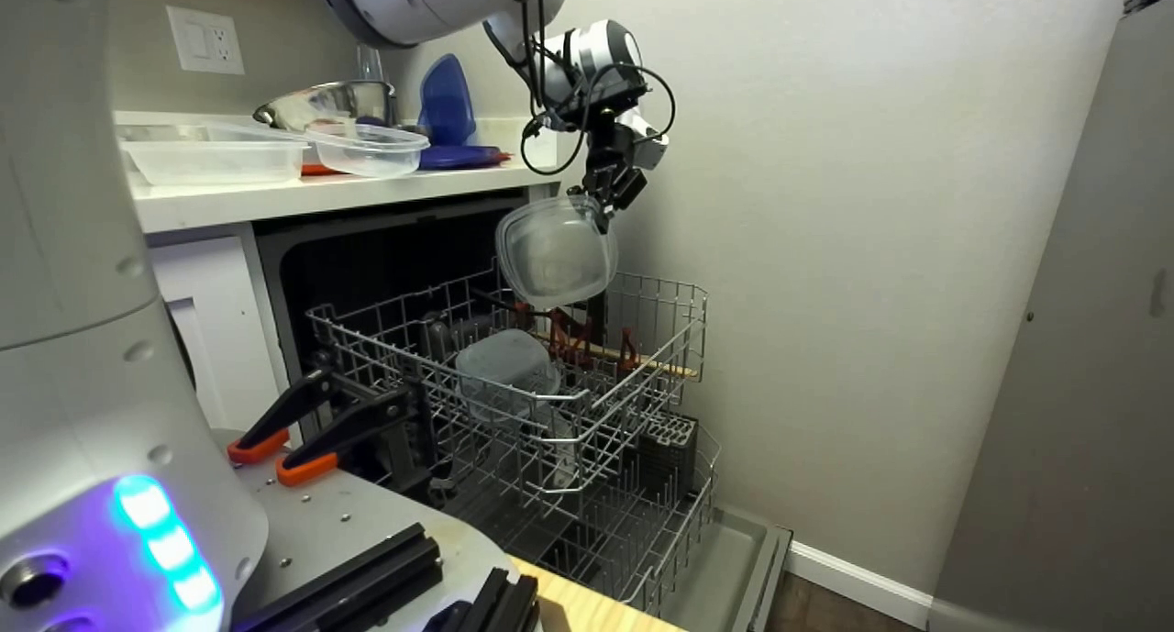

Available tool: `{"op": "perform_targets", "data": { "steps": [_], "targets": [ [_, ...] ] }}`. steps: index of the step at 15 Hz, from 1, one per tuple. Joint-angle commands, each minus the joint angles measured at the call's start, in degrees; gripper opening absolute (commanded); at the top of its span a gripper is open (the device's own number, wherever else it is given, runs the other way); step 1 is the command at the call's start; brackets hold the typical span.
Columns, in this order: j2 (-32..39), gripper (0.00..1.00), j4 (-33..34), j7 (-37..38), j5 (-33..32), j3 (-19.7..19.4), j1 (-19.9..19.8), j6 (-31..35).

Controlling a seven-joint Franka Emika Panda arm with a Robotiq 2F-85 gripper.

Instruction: Put one clear bowl from the counter on the rack.

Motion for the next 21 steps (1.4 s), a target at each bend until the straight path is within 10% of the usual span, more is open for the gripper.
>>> {"op": "perform_targets", "data": {
  "steps": [1,15,21],
  "targets": [
    [1.48,0.02,0.7,1.34,-0.88,-1.16,-0.1,-4.67],
    [7.08,0.02,-2.83,2.33,-0.7,-5.6,-1.38,-9.63],
    [7.07,0.02,-4.32,-2.85,-0.23,-3.63,-1.61,-22.53]
  ]
}}
